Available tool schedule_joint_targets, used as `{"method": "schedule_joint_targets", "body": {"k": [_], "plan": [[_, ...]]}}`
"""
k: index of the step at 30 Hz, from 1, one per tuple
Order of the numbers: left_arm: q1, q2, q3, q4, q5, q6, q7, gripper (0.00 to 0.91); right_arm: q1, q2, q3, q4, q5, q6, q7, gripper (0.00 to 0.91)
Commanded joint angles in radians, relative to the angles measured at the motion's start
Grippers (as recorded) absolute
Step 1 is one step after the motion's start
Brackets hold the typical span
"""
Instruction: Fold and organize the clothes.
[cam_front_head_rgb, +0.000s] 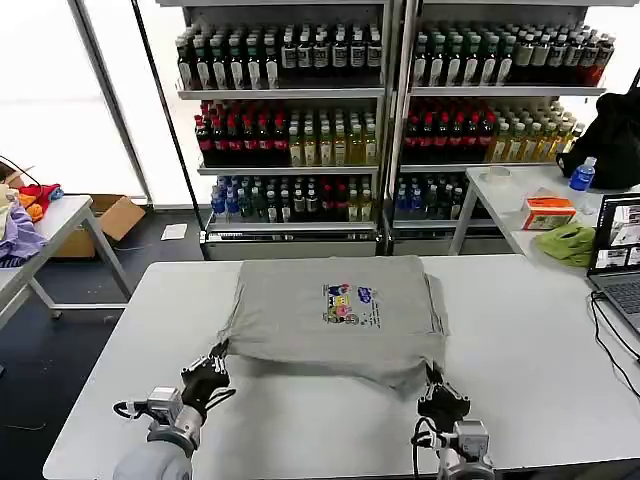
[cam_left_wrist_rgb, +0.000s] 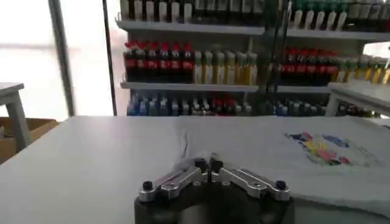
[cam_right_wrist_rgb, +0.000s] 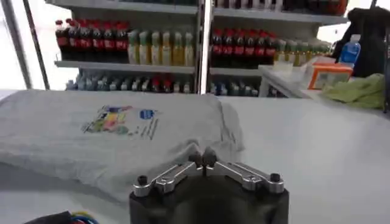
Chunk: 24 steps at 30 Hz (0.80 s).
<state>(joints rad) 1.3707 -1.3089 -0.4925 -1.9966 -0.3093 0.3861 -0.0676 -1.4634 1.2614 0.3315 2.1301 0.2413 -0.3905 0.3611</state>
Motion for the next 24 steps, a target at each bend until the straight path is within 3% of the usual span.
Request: {"method": "schedule_joint_targets", "body": {"k": [1, 16, 24], "plan": [[-0.106, 0.0, 0.01, 0.046, -0.02, -0.012, -0.008, 0.0, 0.141, 0.007, 0.012, -0.041, 0.0, 0.007, -0.022, 0.0], [-0.334, 0.014, 0.068, 0.258, -0.064, -0.008, -0.02, 0.0, 0.509, -0.081, -0.052, -0.304, 0.056, -0.048, -0.039, 0.0], [-0.486, -0.007, 0.12, 0.459, -0.081, -0.003, -0.026, 0.0, 0.675, -0.065, -0.094, -0.506, 0.065, -0.05, -0.068, 0.0]]}}
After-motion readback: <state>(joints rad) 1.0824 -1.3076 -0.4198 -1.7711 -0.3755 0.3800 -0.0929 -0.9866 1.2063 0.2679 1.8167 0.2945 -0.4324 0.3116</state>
